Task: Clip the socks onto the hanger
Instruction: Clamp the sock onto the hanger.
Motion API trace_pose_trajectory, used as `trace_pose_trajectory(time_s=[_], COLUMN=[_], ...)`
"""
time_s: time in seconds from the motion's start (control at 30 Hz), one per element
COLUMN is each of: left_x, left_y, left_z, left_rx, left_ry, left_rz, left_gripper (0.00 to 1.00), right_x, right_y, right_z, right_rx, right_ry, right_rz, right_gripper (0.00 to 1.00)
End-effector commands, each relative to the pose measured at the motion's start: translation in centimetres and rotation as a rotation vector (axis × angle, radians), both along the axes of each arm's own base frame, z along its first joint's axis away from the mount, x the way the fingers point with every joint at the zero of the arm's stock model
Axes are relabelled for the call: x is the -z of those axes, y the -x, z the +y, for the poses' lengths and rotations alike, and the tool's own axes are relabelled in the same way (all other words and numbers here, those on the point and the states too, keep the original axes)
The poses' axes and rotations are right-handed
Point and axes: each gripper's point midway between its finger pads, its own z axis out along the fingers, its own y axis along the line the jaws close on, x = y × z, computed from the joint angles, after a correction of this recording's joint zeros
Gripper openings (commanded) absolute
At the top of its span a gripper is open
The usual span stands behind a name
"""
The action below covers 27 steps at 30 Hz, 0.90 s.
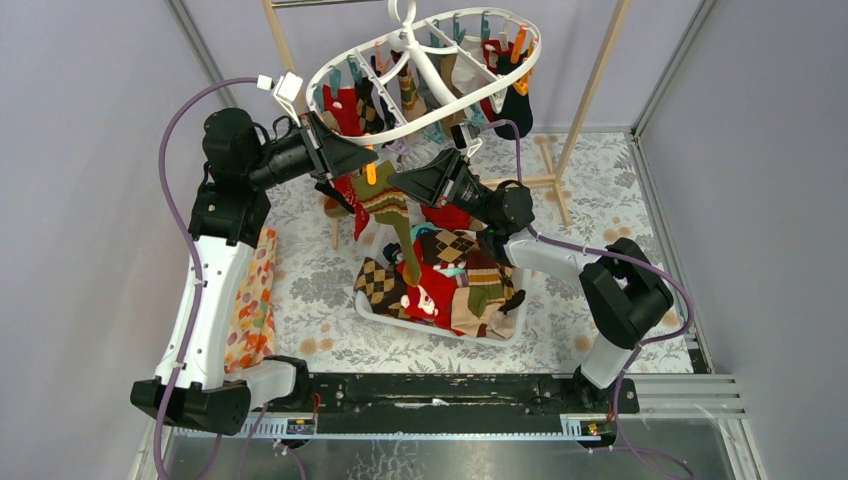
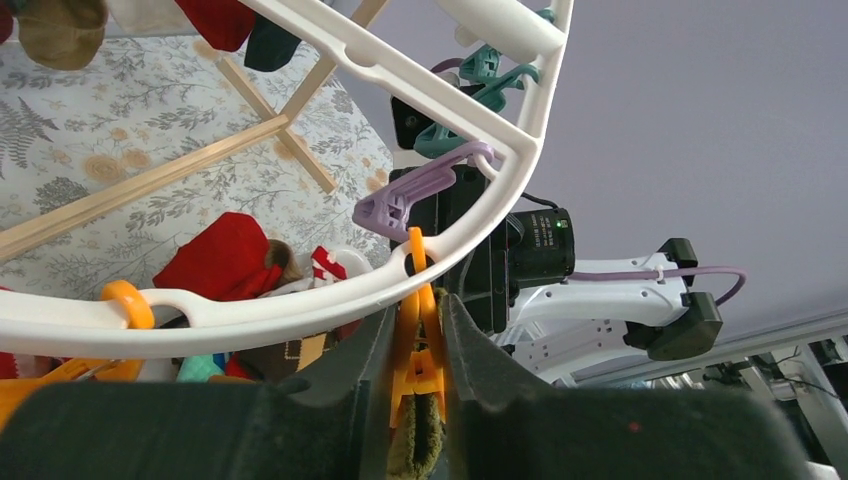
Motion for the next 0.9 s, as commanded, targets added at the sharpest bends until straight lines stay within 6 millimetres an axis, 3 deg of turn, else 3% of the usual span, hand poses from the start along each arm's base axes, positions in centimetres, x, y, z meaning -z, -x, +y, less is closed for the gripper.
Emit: trace_pose_trajectory(time_s=[0.0,0.1,0.27,0.33,0.43,0.63,0.7,0.8,0.87], left_x=[-0.7,-0.5,-0.5,-0.5,-0.5,0.4,0.8,1.4,1.6], left_y=[1.7,1.7,1.9,2.0,1.9,1.7,1.5,1.5,1.5], left_z=[-0.3,-0.2,-0.1,-0.1,0.1,0.8,1.0,1.2,1.2], left_rx=[0.055,0.053,0.048,0.047,0.03,-0.021,-0.034,-0.041,-0.041], left_ry=[-0.014,-0.017,-0.024,-0.028,-0.04,-0.091,-0.11,-0.129,-0.137], left_rz=[-0.069,-0.061,-0.068,-0.07,-0.077,-0.099,-0.107,-0.116,-0.121], left_gripper=[0.28,0.45,0.57,0.71,0.81,0.81,0.76,0.65,0.6], right_x=[-1.9,-2.0,-2.1,-2.2,-2.2,-1.2,-0.5,0.2,0.7], right_y=[0.9,0.8,0.8,0.8,0.7,0.1,0.0,-0.1,-0.3], right_z=[-0.6,-0.5,-0.5,-0.5,-0.5,-0.3,-0.1,-0.2,-0.6], right_rx=[0.004,0.006,0.013,0.015,0.02,0.061,0.079,0.113,0.158], right_ry=[-0.048,-0.049,-0.049,-0.05,-0.047,0.011,0.069,0.133,0.174], right_rz=[-0.068,-0.069,-0.074,-0.074,-0.073,-0.051,-0.056,-0.069,-0.079], right_gripper=[0.03,0.07,0.1,0.11,0.16,0.3,0.36,0.55,0.62])
